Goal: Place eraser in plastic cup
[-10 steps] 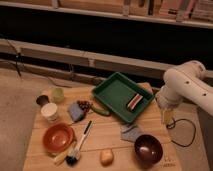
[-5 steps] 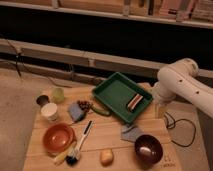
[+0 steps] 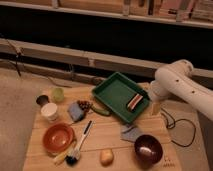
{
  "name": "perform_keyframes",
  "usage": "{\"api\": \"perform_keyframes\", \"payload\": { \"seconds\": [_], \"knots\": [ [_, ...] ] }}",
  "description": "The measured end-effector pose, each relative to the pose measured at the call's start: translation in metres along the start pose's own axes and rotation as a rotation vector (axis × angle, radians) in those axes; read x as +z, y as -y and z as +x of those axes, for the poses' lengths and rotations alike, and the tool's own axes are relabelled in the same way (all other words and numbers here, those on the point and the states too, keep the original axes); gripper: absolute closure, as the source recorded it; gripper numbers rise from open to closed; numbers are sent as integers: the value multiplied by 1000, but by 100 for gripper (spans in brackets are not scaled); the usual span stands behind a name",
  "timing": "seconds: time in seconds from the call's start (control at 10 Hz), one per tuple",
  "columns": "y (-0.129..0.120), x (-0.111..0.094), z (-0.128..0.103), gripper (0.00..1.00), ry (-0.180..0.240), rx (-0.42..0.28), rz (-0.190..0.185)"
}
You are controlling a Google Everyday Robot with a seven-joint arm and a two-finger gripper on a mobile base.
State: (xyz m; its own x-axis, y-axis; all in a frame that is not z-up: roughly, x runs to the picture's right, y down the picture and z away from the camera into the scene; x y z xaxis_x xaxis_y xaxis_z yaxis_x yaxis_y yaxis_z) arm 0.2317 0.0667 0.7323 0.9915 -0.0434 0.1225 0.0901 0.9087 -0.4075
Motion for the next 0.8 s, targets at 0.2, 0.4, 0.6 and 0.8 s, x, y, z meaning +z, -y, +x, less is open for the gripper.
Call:
{"api": "perform_keyframes", "payload": {
  "seconds": [0.2, 0.4, 0.6, 0.8],
  "knots": [
    [-1, 10, 1, 20, 18, -14, 8],
    [-4, 31, 6, 20, 34, -47, 12],
    [8, 40, -13, 20, 47, -109, 16],
    [16, 43, -26, 20, 55, -159, 18]
  ]
}}
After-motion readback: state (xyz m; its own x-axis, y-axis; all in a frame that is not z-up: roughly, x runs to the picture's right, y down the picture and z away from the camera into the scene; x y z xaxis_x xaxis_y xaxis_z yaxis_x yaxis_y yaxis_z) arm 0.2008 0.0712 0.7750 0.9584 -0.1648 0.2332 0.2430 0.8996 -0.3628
